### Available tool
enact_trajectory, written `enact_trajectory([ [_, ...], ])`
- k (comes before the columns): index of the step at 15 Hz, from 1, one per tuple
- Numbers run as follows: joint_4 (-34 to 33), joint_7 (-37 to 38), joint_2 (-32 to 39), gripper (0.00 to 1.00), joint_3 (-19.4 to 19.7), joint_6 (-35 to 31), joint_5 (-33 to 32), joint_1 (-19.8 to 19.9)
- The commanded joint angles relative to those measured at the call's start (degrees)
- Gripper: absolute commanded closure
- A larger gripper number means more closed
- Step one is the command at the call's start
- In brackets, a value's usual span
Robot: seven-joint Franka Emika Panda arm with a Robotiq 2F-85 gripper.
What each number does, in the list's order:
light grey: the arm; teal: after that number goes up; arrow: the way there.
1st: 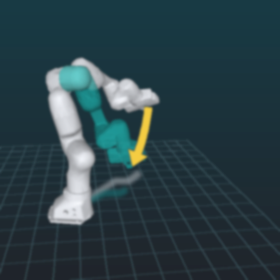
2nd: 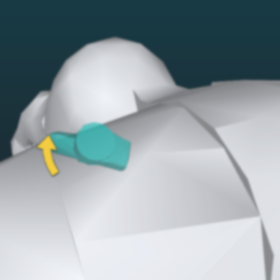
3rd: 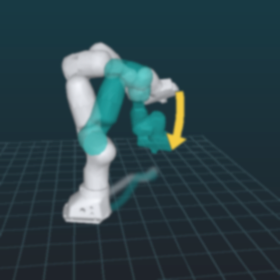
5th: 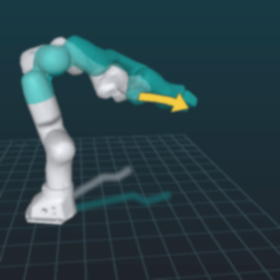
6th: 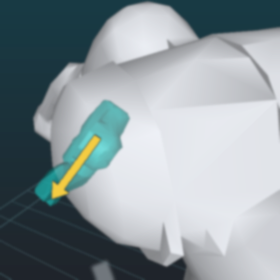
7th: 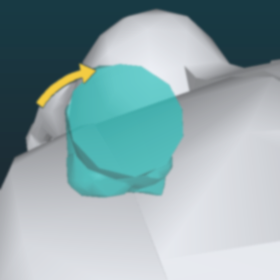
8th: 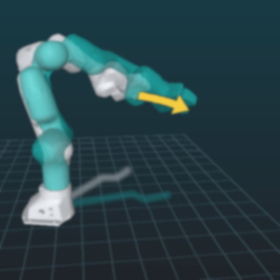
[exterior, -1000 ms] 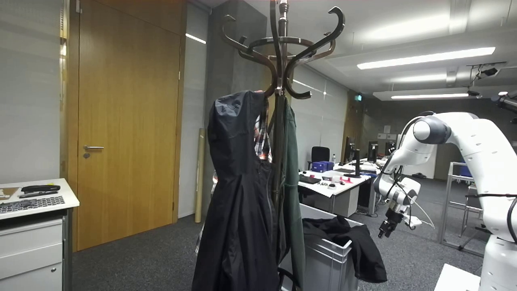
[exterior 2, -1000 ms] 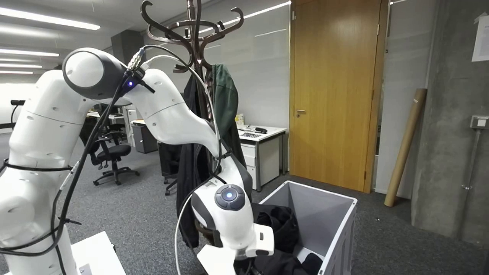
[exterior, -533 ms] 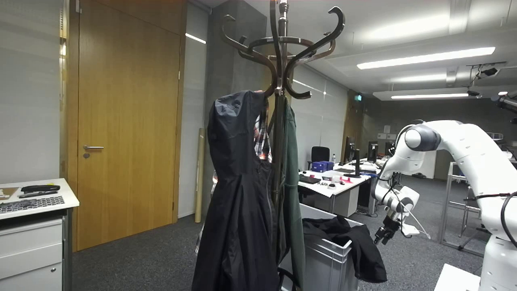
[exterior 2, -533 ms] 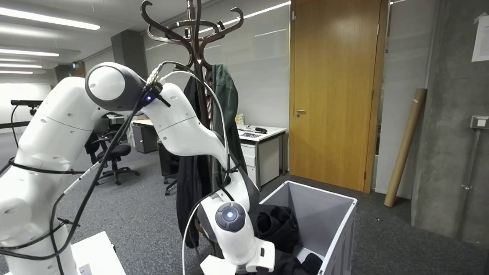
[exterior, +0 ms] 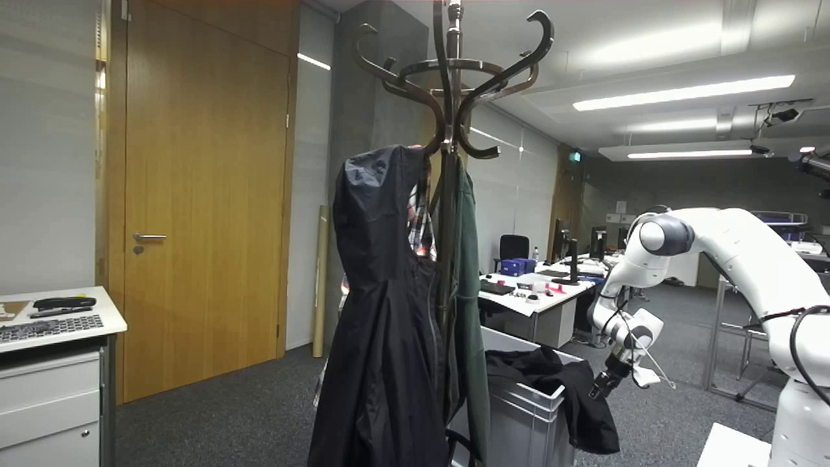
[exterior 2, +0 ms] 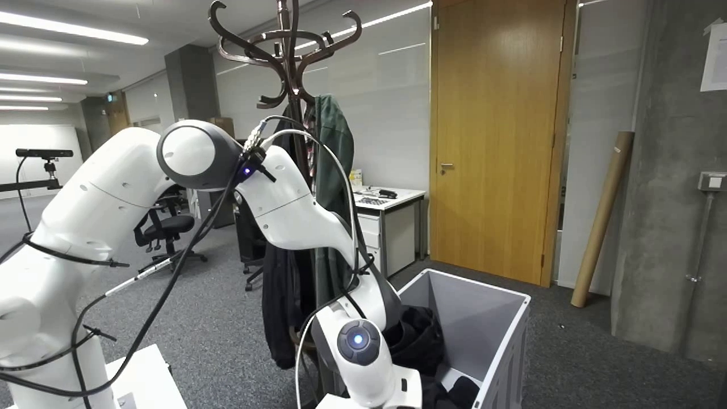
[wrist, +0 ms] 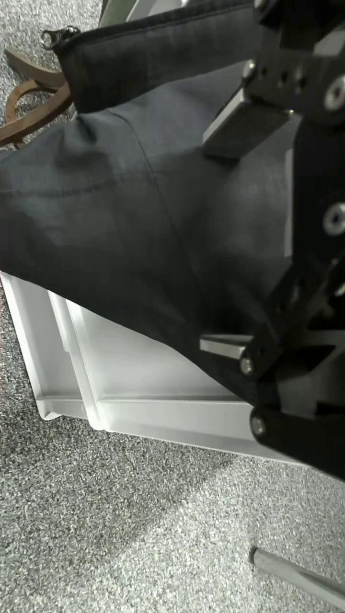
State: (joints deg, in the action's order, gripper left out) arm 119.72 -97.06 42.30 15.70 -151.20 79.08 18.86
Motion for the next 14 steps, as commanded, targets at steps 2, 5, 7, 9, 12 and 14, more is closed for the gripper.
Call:
enact_trajectory([
  [2,-4.1,-3.2,2.5,0.26,-2.4,0.2,0.1,2.3],
  [5,-4.8,-2.8,3.1,0.48,-2.7,0.5,-0.6,2.2],
  [7,-5.0,-2.2,3.0,0.65,-2.7,0.7,-1.1,2.1],
  [9,-4.7,-1.7,2.3,0.8,-2.4,0.8,-1.8,1.9],
  [12,-3.9,-0.1,0.5,0.99,-2.1,0.5,-3.2,1.3],
  [14,-2.9,1.2,-1.5,1.0,-1.8,0.3,-4.3,0.9],
])
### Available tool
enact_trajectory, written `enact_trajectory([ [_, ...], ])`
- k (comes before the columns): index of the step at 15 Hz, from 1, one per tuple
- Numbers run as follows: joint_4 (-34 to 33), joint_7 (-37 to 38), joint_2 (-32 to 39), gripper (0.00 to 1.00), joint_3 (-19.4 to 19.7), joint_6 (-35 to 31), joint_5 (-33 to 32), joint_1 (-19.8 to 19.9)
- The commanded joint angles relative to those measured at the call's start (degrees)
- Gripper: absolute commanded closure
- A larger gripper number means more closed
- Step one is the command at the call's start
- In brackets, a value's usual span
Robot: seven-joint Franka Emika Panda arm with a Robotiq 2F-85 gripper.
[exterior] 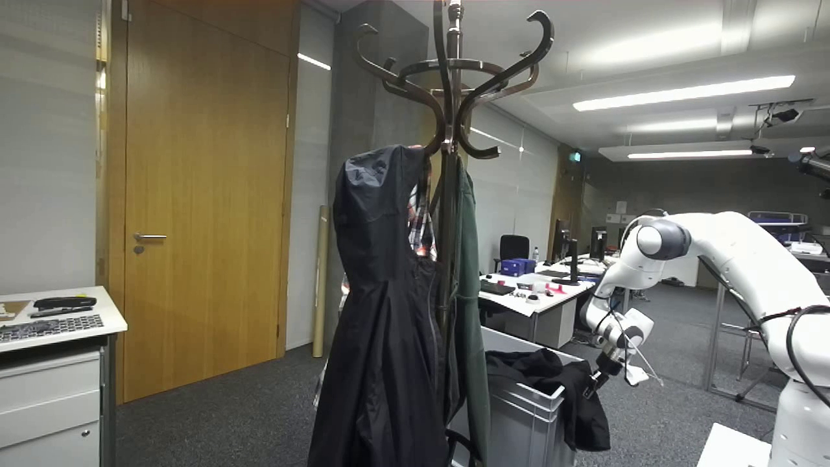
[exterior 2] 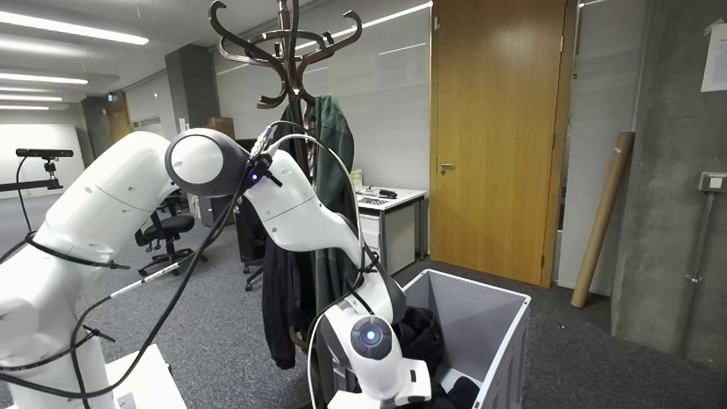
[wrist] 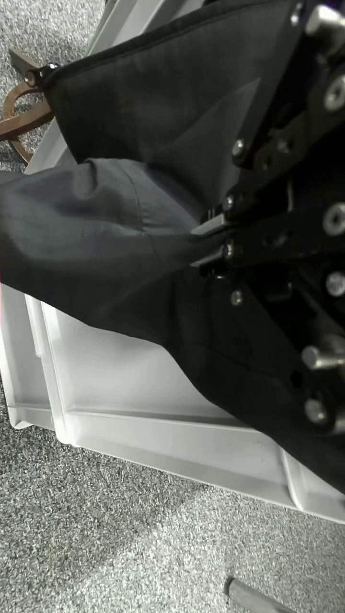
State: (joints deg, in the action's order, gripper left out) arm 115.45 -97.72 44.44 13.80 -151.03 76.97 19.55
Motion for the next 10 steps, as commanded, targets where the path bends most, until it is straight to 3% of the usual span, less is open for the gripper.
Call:
enact_trajectory([
  [1,2.2,2.8,-5.3,1.0,0.3,0.0,-2.9,-0.1],
  [10,8.0,16.1,-23.6,0.99,0.5,0.5,-10.5,-0.9],
])
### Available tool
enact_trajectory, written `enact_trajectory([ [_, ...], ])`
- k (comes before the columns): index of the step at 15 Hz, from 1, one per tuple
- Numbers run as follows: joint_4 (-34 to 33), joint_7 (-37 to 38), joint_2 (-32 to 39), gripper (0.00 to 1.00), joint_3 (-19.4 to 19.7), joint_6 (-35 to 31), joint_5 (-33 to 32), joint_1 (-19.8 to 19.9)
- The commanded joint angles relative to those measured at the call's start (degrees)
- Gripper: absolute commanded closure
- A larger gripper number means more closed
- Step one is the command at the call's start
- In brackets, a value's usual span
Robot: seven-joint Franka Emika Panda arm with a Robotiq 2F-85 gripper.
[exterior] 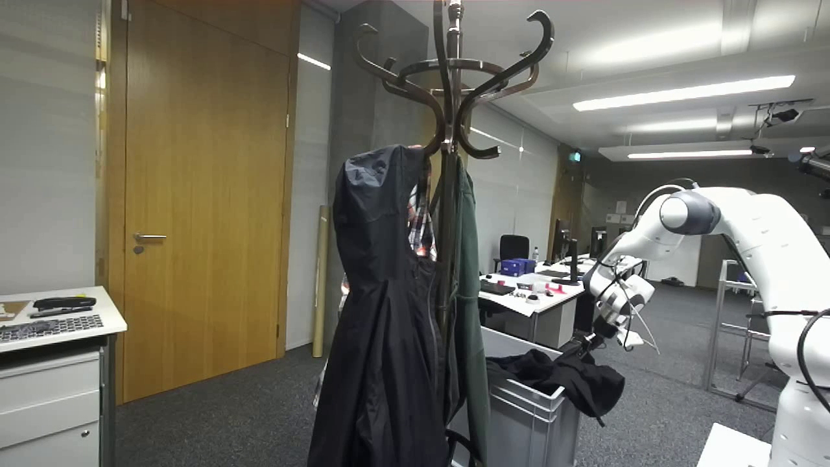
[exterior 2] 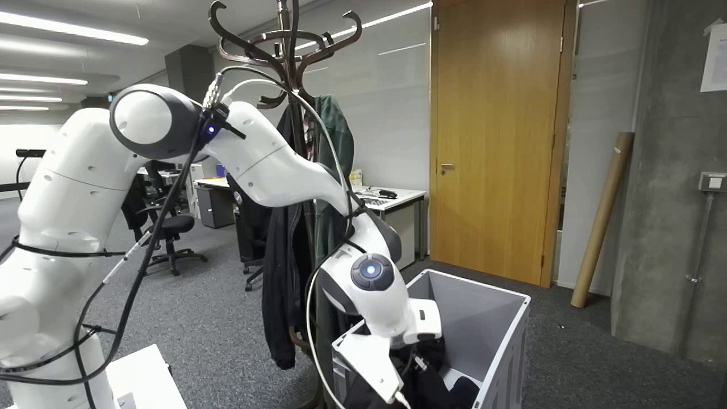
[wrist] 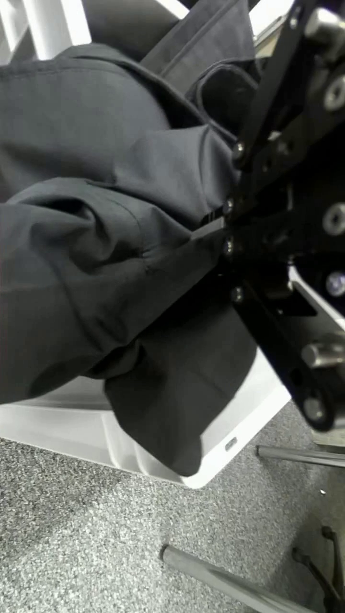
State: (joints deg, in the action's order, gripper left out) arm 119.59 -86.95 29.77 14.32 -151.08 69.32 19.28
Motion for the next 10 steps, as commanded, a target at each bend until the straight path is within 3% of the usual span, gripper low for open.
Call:
enact_trajectory([
  [1,3.4,6.9,-10.4,0.99,-0.5,0.1,-2.8,-0.7],
  [6,-0.6,17.8,-12.7,0.99,-2.0,-1.4,-5.6,-2.9],
  [10,-5.5,23.8,-8.8,0.99,-1.8,-3.9,-5.3,-6.2],
])
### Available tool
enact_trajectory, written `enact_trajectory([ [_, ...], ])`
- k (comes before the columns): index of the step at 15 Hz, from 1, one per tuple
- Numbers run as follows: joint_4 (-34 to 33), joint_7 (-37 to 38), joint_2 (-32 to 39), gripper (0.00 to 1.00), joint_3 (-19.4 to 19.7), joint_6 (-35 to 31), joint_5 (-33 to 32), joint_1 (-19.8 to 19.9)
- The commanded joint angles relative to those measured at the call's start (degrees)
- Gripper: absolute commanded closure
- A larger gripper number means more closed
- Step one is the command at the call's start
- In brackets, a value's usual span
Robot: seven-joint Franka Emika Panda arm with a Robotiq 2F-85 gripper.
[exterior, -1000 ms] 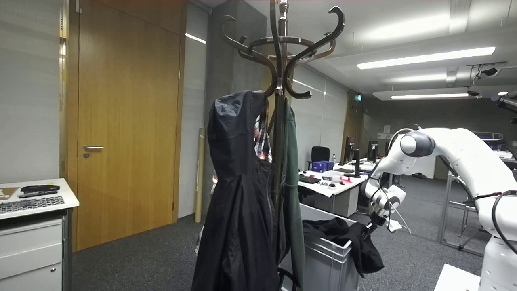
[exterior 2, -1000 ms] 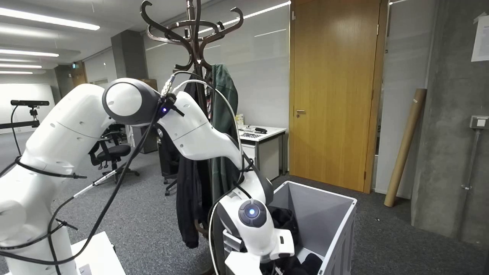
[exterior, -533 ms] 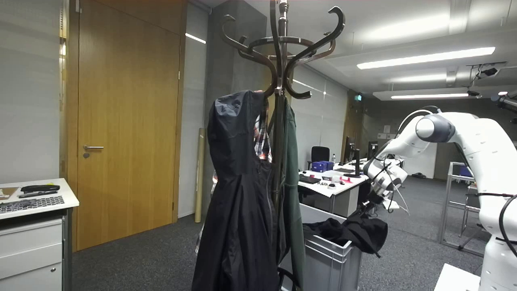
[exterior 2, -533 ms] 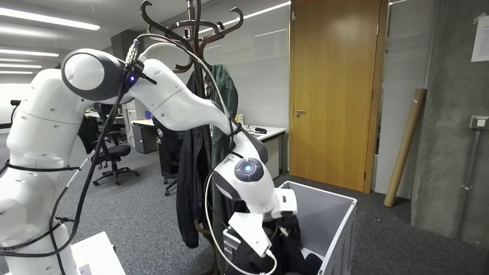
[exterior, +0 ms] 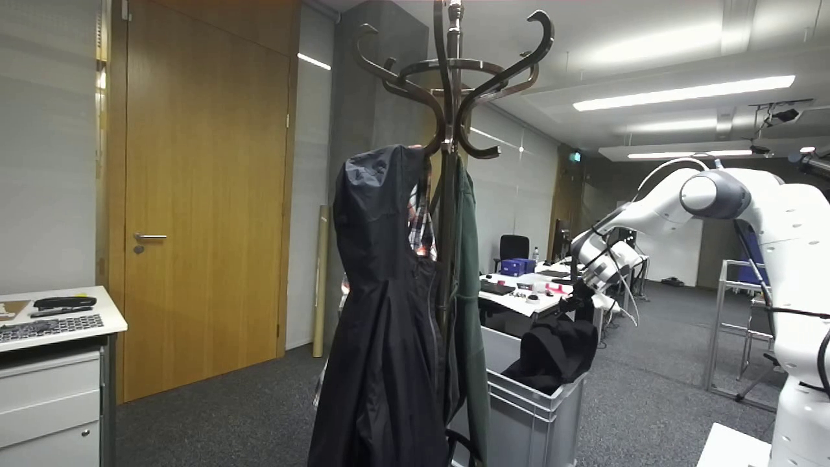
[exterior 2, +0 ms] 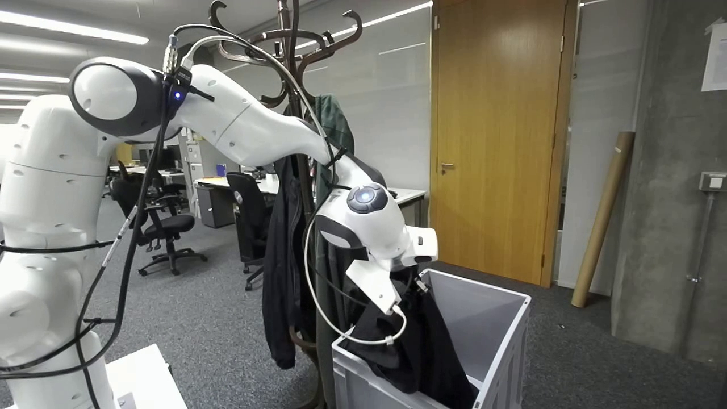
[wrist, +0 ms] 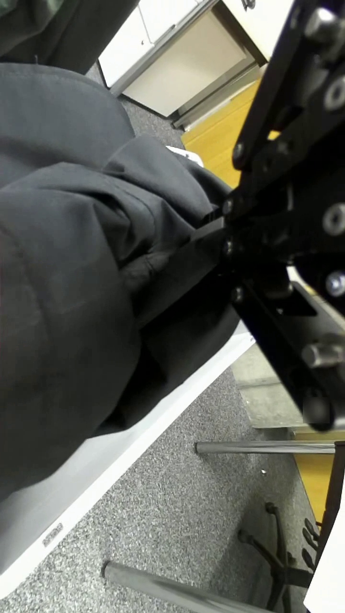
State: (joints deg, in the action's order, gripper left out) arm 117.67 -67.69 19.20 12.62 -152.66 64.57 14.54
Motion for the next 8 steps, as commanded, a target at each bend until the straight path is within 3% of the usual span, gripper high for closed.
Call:
enact_trajectory([
  [1,-4.9,6.1,3.2,0.99,-0.1,-3.0,-0.5,-2.1],
  [8,-12.5,16.8,12.6,0.99,1.2,-5.0,-1.8,-4.1],
])
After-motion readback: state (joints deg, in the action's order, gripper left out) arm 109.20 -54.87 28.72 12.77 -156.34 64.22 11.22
